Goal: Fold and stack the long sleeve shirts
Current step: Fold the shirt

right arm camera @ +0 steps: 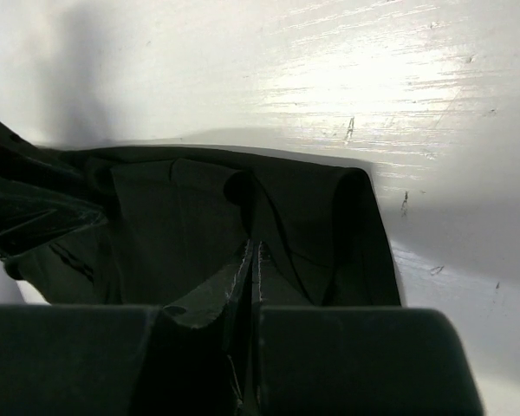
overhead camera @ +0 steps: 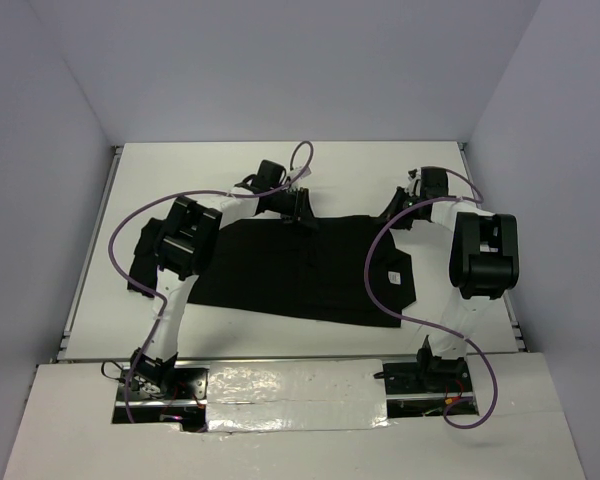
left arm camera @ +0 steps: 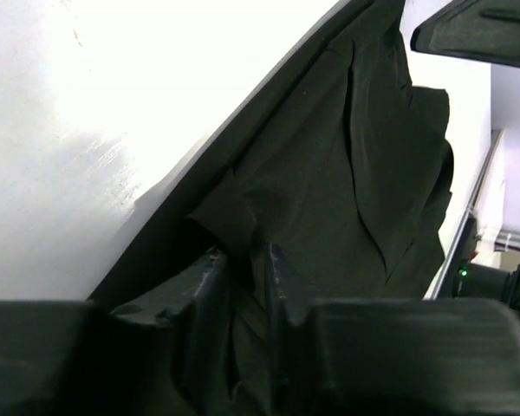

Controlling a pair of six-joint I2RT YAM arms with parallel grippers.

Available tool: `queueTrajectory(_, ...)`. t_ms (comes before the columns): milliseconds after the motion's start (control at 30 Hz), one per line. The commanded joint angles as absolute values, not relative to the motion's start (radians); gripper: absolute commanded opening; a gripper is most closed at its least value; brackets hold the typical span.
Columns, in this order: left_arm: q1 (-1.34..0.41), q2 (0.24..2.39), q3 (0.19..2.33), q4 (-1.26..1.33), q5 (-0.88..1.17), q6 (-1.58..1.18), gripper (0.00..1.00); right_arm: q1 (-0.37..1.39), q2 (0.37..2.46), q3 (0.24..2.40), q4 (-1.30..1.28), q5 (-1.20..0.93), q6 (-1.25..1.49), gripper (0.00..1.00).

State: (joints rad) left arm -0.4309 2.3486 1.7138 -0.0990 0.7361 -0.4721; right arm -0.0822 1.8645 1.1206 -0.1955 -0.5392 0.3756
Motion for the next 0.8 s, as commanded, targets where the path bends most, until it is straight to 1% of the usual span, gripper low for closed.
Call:
queueTrajectory(0, -0.439, 2.335, 1.713, -0.092, 0.759, -0.45, 0.38, -0.083, 1.825, 1.16, -0.201, -0.554, 0.342, 0.08)
queueTrajectory(33, -0.439, 2.33, 1.715, -0.104, 0.752, -0.439, 0.46, -0.077, 1.821, 1.16, -0.224, -0.557, 0.334, 0.11)
queueTrajectory(67, -0.439, 2.329, 1.718, -0.109, 0.75, -0.434, 0.5, -0.074, 1.803, 1.158, -0.236, -0.552, 0.328, 0.16)
queueTrajectory(100, -0.439, 2.323, 1.723, -0.115, 0.747, -0.425, 0.55, -0.069, 1.787, 1.144, -0.242, -0.543, 0.316, 0.24)
queueTrajectory(200, -0.439, 2.309, 1.755, -0.156, 0.724, -0.379, 0.6, -0.048, 1.697, 1.097, -0.25, -0.496, 0.304, 0.38)
queueTrajectory(233, -0.439, 2.304, 1.773, -0.182, 0.718, -0.367, 0.64, -0.041, 1.672, 1.086, -0.259, -0.486, 0.301, 0.4)
queueTrajectory(300, -0.44, 2.287, 1.793, -0.215, 0.692, -0.318, 0.67, -0.034, 1.608, 1.056, -0.271, -0.46, 0.296, 0.44)
queueTrajectory(333, -0.442, 2.281, 1.813, -0.23, 0.68, -0.298, 0.74, -0.031, 1.589, 1.051, -0.293, -0.445, 0.298, 0.45)
queueTrajectory(433, -0.449, 2.257, 1.845, -0.307, 0.632, -0.209, 0.77, -0.025, 1.545, 1.037, -0.353, -0.399, 0.305, 0.47)
queueTrajectory(567, -0.44, 2.218, 1.907, -0.411, 0.597, -0.108, 0.78, -0.026, 1.493, 1.022, -0.423, -0.362, 0.354, 0.47)
queueTrajectory(600, -0.421, 2.197, 1.916, -0.472, 0.589, -0.092, 0.81, -0.031, 1.476, 1.0, -0.432, -0.344, 0.37, 0.48)
queueTrajectory(667, -0.388, 2.166, 1.922, -0.534, 0.569, -0.035, 0.81, -0.043, 1.415, 0.964, -0.471, -0.316, 0.412, 0.49)
queueTrajectory(733, -0.316, 2.112, 1.904, -0.616, 0.539, 0.038, 0.81, -0.06, 1.367, 0.939, -0.52, -0.264, 0.439, 0.5)
queueTrajectory(767, -0.252, 2.071, 1.895, -0.636, 0.529, 0.052, 0.81, -0.064, 1.318, 0.911, -0.54, -0.244, 0.46, 0.5)
